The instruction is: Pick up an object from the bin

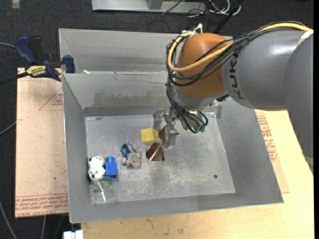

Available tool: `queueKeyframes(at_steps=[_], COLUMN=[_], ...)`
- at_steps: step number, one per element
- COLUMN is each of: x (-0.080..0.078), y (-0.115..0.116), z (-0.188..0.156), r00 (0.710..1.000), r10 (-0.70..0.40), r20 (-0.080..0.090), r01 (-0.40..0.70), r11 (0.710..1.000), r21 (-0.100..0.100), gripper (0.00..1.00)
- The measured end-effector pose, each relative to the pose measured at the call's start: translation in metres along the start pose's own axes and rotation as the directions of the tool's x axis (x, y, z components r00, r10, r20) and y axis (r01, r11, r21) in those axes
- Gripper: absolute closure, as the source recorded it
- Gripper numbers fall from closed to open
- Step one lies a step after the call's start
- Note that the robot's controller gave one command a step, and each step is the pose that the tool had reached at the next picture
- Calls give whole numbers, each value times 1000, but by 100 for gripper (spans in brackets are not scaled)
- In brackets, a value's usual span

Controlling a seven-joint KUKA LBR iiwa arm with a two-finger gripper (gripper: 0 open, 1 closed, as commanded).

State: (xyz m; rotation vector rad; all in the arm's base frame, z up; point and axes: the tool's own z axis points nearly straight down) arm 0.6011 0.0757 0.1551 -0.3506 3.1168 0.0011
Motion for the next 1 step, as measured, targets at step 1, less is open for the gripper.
queueKeyframes(at_steps=[1], x=[0], y=[0], z=[-11], r00=[1000], r10=[0], r20=[0], r01=[0], r11=[1000], r21=[0], gripper=[100])
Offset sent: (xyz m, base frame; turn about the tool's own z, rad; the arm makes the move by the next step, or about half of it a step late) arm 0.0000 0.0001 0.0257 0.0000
